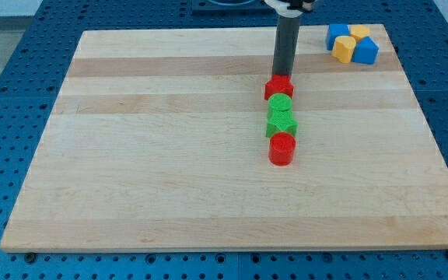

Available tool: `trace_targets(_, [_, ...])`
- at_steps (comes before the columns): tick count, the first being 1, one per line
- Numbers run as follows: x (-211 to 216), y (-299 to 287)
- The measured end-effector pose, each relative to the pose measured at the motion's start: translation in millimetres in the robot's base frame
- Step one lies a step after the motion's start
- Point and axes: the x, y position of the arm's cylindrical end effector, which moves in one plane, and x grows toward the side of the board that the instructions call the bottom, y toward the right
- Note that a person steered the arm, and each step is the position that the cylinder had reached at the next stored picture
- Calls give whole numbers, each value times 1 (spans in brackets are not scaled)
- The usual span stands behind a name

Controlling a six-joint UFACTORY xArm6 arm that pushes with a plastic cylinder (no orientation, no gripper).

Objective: Point your arm at the yellow hexagon

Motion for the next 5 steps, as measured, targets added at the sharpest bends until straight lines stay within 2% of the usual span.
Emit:
trace_targets(2, [-20, 20])
trace_targets(4, [10, 89])
trace_targets(5, [12, 147])
